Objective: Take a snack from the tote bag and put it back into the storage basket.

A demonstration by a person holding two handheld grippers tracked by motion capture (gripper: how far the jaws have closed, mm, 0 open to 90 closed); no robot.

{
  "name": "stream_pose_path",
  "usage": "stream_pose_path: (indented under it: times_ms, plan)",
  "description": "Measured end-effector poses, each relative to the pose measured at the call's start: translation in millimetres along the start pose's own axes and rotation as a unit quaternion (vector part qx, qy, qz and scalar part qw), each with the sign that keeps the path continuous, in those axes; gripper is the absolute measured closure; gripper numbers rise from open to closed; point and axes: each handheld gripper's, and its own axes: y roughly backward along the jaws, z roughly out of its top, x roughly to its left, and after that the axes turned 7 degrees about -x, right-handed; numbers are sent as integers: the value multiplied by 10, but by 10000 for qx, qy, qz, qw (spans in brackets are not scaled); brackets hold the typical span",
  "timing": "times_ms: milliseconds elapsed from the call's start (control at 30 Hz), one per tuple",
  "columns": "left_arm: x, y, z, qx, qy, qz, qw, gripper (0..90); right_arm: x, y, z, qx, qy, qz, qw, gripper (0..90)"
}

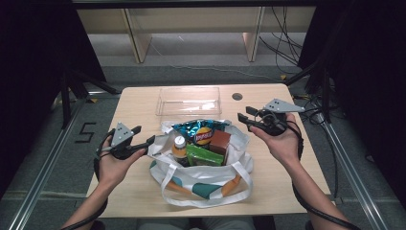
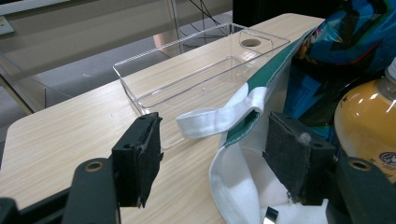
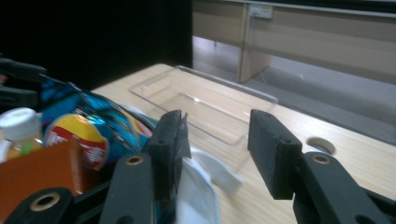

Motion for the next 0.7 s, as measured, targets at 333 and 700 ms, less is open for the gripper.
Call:
stream_pose_path:
  times_ms: [333, 700]
  plan:
    - [-2, -3, 22, -35, 52, 18, 10000, 339, 196, -127, 131, -33, -36, 681, 9977, 527]
    - [-4, -12, 5, -29, 102, -1, 9999, 336, 261, -416, 48, 540, 174, 1128, 9920, 565]
